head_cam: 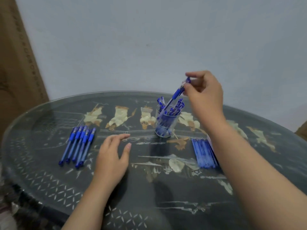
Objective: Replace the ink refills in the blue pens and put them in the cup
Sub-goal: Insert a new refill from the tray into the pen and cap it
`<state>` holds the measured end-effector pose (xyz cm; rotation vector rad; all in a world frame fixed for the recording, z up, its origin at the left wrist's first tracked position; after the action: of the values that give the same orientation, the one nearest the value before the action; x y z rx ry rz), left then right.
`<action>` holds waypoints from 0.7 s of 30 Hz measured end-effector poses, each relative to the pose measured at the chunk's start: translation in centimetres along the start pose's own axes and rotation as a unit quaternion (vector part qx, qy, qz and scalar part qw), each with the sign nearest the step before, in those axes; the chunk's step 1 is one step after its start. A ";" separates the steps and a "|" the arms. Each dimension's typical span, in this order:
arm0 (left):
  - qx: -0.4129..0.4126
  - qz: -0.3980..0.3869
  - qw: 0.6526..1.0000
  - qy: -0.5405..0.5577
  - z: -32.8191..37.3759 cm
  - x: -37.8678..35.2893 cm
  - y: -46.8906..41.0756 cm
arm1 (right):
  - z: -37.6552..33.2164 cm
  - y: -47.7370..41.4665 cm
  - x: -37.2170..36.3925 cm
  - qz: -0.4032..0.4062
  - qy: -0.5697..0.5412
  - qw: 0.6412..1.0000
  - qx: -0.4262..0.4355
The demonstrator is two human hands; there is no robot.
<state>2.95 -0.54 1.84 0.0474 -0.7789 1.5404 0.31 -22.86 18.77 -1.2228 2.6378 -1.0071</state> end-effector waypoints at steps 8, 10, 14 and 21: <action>0.027 -0.069 0.983 -0.166 -2.6 0.2 0.2 | 1.3 -3.2 -1.5 0.012 0.131 0.990 0.041; 0.029 -0.071 0.982 -0.173 -2.6 0.2 0.2 | 2.6 -2.9 -2.6 -0.027 0.164 0.985 0.033; 0.034 -0.080 0.980 -0.180 -2.7 0.0 0.2 | 4.6 -2.4 -4.1 -0.094 0.255 0.962 0.030; 0.029 -0.062 0.989 -0.128 -2.6 0.4 0.2 | 5.7 -2.4 -5.1 -0.130 0.435 0.890 0.041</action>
<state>3.85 1.13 -0.06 0.3363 -0.9164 1.4542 7.21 -23.45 14.65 -1.3506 2.9870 -2.1122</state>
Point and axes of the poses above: each hand's wrist, its own y-axis away from the middle knuckle, its own x-axis out of the back of the hand, z = x × y, the point moved 4 cm from there along -y, towards the middle knuckle, and after that the axes turned 1 degree about z, right-handed, at the moved point
